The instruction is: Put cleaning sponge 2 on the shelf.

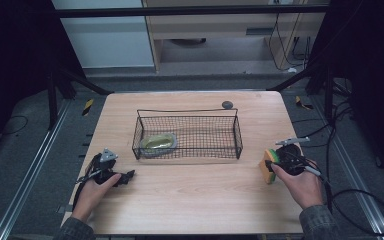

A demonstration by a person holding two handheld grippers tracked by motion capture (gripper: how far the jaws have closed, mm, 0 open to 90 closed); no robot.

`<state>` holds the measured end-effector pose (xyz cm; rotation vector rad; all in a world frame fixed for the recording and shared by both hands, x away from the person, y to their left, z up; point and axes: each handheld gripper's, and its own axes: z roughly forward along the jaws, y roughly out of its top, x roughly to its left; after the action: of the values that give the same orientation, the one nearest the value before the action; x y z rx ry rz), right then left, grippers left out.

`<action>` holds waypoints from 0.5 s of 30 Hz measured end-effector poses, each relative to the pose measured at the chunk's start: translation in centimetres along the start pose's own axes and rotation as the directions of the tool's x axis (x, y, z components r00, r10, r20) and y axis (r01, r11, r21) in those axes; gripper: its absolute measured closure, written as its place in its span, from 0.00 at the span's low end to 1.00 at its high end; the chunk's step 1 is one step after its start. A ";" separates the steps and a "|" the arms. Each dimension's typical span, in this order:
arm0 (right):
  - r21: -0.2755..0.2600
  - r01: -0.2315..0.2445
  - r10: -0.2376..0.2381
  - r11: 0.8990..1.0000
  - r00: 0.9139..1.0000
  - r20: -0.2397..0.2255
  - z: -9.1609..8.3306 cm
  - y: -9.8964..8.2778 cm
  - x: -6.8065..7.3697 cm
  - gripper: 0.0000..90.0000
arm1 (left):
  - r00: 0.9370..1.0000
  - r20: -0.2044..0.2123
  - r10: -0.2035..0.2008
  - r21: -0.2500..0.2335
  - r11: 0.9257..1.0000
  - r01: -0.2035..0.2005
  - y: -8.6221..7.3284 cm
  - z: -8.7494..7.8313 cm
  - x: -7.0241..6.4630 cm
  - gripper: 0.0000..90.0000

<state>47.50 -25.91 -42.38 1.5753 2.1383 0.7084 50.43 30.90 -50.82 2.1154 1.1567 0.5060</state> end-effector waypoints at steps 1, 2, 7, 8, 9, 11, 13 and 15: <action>-0.003 -0.001 0.001 1.000 1.000 -0.002 -0.1 0.0 0.0 0.62 | 1.000 0.000 0.000 0.000 1.000 0.000 0.0 0.0 0.0 0.00; -0.005 0.000 -0.001 1.000 1.000 -0.005 -0.2 0.1 0.0 0.66 | 1.000 0.000 0.000 0.000 1.000 0.000 0.0 0.0 0.0 0.00; -0.014 0.005 -0.005 1.000 1.000 -0.004 -0.4 0.1 0.0 0.71 | 1.000 -0.001 -0.001 0.000 1.000 0.001 0.0 0.0 0.0 0.00; -0.015 0.008 -0.008 1.000 1.000 -0.004 -0.5 0.1 0.0 0.71 | 1.000 -0.001 -0.001 0.000 1.000 0.001 0.0 0.0 0.0 0.00; -0.021 0.012 -0.012 1.000 1.000 -0.003 -0.6 0.2 0.1 0.72 | 1.000 -0.001 0.000 0.000 1.000 0.000 0.0 0.0 0.0 0.00; -0.024 0.018 -0.018 1.000 1.000 0.001 -0.6 0.2 0.1 0.72 | 1.000 -0.001 -0.001 -0.001 1.000 0.001 0.0 0.0 0.0 0.00; -0.031 0.032 -0.032 0.999 0.999 0.004 -1.0 0.5 0.3 0.72 | 1.000 -0.001 -0.001 -0.001 1.000 0.001 0.0 0.0 0.0 0.00; -0.035 0.032 -0.032 0.999 0.999 0.002 -1.1 0.6 0.3 0.72 | 1.000 -0.001 -0.001 -0.001 1.000 0.001 0.0 0.0 0.0 0.00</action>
<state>47.19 -25.63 -41.12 1.5199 2.1334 0.7296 50.47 30.86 -50.83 2.1137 1.1583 0.5073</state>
